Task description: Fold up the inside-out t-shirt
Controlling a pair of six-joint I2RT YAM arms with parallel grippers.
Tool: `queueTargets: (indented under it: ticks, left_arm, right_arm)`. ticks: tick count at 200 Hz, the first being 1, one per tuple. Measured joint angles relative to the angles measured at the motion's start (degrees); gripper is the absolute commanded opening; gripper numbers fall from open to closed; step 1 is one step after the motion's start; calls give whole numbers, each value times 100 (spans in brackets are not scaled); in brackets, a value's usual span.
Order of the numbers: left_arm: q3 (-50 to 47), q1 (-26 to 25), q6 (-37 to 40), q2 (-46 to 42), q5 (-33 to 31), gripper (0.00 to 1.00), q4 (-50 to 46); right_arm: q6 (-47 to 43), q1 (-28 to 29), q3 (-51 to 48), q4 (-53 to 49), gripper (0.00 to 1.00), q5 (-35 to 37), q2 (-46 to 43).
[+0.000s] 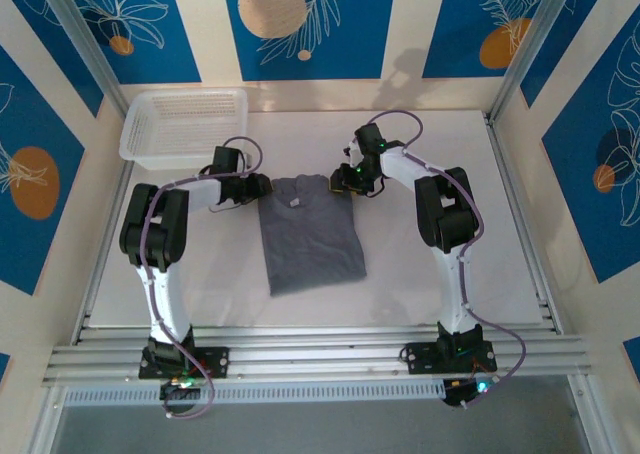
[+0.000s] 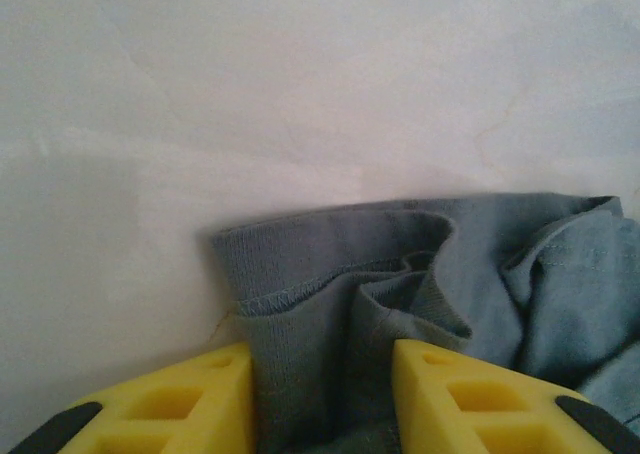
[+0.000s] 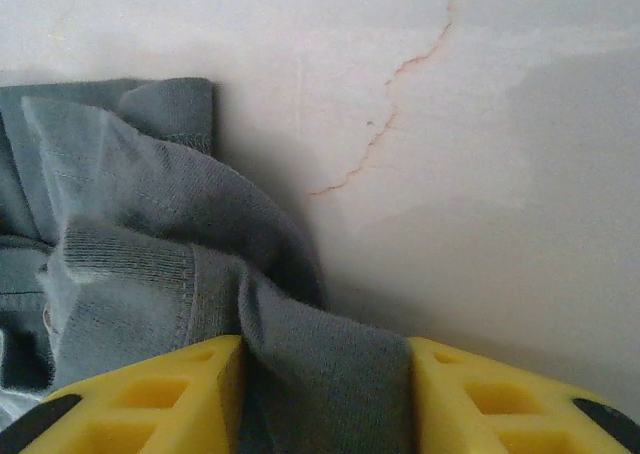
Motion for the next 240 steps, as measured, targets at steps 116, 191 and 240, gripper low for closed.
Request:
queueTargets:
  ticks: [116,191,240]
  left_arm:
    - [219,0,-63,186,101,0,-79]
    - [219,0,-190,186,286,0,44]
    - [219,-26,-214,186,326,0,83]
  right_arm:
    - [461,-188,-603,323,65,-37,-581]
    - [761,225,-26,553,45,-507,199]
    - [870,442,216,566,4,-791,468]
